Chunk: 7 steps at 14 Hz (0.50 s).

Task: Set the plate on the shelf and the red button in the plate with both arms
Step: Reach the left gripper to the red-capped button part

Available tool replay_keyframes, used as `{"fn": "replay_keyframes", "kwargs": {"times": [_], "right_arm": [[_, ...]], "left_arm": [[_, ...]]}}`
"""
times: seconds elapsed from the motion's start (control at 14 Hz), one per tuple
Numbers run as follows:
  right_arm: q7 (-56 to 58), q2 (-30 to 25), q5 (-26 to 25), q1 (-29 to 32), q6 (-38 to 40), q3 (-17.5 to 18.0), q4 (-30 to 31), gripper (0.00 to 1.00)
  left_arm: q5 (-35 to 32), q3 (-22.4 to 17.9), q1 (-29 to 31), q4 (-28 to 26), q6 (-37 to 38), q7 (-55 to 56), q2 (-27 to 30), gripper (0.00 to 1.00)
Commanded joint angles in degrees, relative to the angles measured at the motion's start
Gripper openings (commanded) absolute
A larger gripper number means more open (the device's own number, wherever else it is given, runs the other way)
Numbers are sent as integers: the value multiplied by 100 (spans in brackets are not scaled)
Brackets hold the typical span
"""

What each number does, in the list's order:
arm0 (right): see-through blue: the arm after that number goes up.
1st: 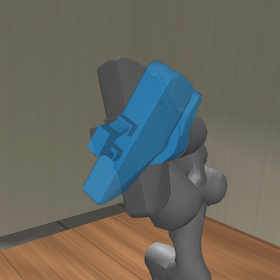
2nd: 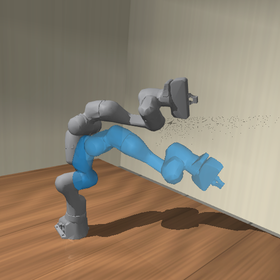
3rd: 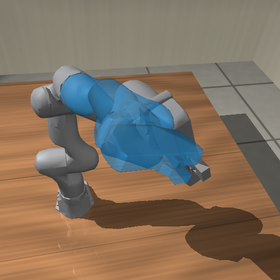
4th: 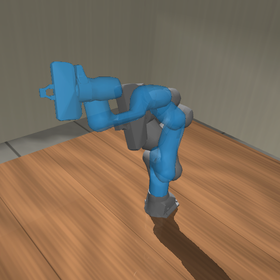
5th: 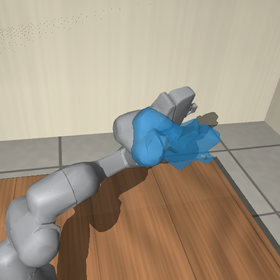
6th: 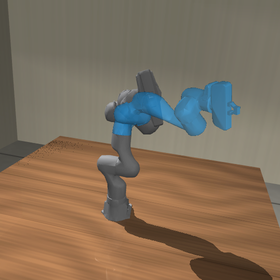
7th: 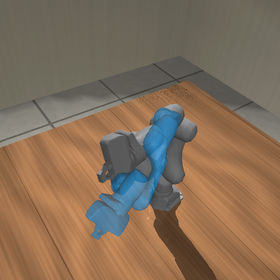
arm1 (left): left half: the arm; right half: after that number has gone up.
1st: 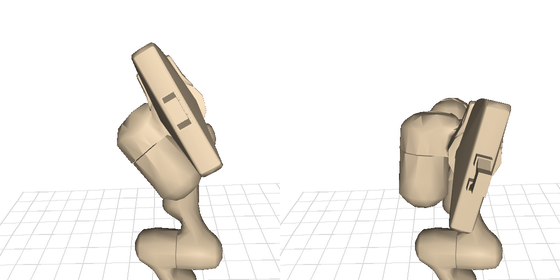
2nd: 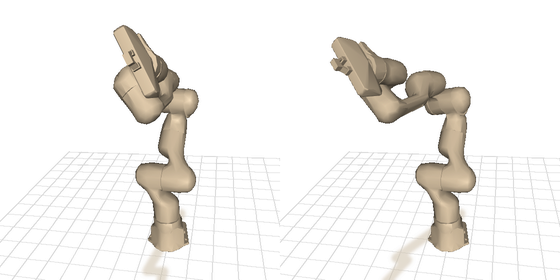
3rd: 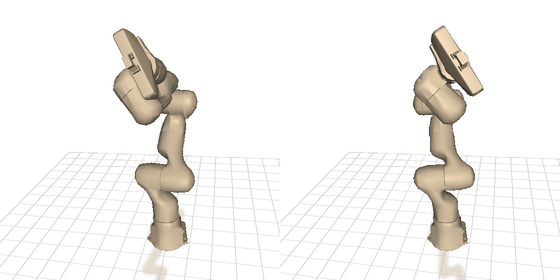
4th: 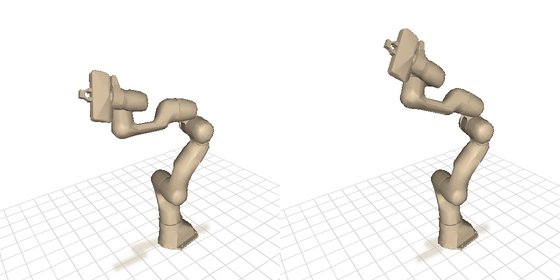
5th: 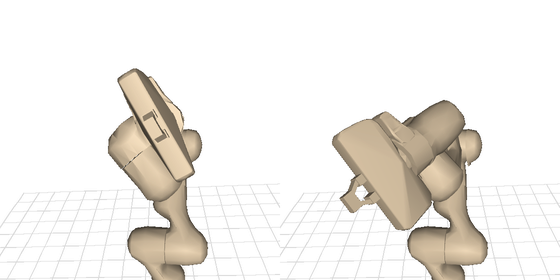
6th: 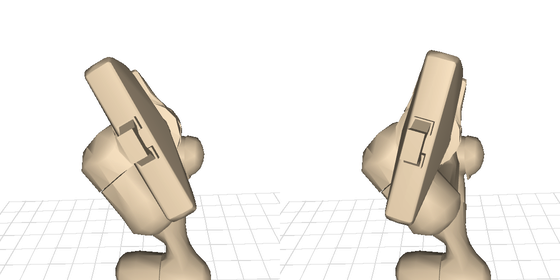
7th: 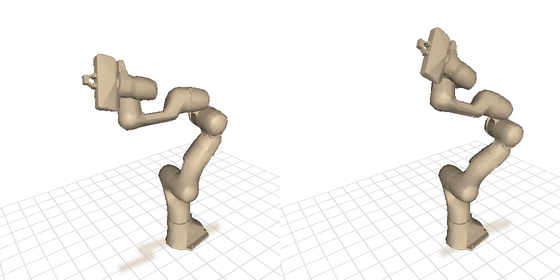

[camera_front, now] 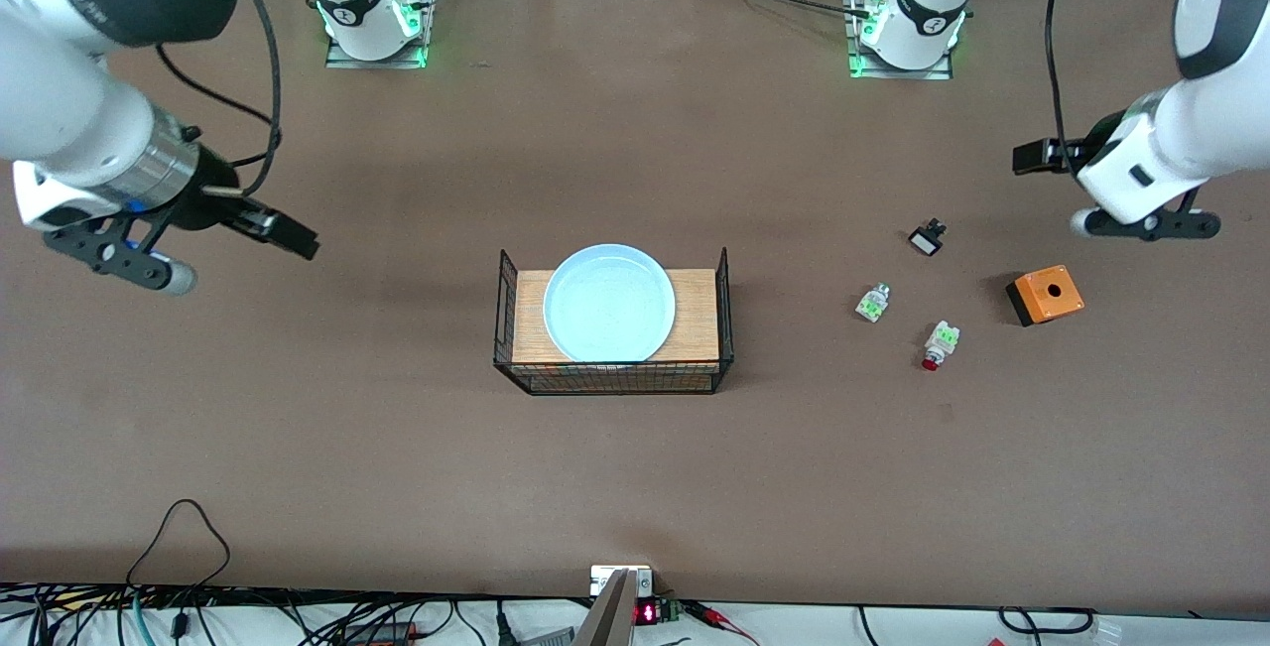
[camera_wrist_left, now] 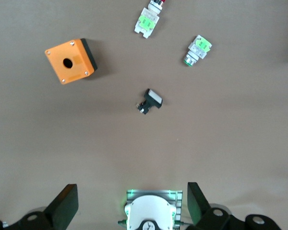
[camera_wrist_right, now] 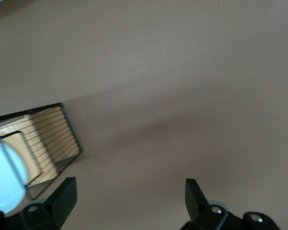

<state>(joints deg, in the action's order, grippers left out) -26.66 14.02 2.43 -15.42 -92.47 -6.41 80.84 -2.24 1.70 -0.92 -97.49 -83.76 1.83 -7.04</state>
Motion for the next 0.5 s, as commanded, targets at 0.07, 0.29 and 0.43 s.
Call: {"fn": "replay_keyframes", "kwargs": {"times": [0.07,0.29,0.43], "right_arm": [[1449,-40,-216,704,27,96,107,100],[2576,-83,-208,1338,9,97,213,100],[2710,-171,-216,1462,132,88,187,100]], "left_arm": [[83,145,-118,230,-893,-16,-955,100],[-92,269,-198,98,-2272,-120,-1605,100],[-373,269,-102,81,-2888,-1161,-1957,100]]}}
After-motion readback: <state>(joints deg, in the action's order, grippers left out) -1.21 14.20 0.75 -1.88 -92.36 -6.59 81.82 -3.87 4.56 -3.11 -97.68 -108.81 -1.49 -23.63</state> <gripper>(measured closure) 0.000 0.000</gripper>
